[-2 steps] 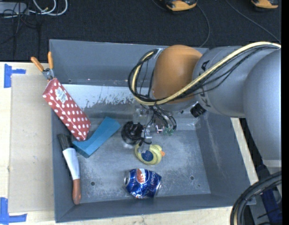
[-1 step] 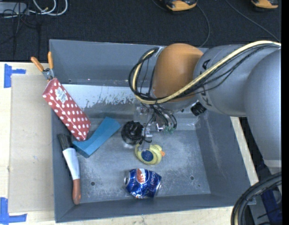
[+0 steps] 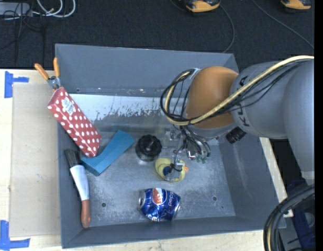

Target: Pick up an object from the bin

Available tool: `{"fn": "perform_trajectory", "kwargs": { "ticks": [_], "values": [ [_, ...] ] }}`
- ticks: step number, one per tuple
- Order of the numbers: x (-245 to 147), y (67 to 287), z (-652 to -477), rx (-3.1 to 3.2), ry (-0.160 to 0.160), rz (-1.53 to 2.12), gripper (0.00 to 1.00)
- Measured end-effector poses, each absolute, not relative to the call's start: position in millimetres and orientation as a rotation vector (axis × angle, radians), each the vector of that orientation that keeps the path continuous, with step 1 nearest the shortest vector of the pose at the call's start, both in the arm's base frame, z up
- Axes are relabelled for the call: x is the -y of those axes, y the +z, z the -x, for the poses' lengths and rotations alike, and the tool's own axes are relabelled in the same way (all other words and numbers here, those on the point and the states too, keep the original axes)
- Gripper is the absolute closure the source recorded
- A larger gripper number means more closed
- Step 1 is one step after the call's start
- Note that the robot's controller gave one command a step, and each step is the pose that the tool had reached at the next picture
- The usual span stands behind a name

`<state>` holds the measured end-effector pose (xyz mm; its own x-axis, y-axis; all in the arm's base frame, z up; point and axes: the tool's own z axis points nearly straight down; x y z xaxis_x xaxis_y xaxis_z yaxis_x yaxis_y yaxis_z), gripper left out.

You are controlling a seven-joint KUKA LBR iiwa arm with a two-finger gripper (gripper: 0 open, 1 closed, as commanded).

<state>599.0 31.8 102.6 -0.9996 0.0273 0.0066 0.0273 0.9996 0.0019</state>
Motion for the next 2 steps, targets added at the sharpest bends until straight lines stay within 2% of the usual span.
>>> {"fn": "perform_trajectory", "kwargs": {
  "ticks": [1, 2],
  "values": [
    [-9.3, 94.3, -601.9, 3.132, 0.003, 0.062, 0.00],
    [-13.6, 69.7, -607.6, 3.127, -0.004, 0.184, 1.00]
  ]
}}
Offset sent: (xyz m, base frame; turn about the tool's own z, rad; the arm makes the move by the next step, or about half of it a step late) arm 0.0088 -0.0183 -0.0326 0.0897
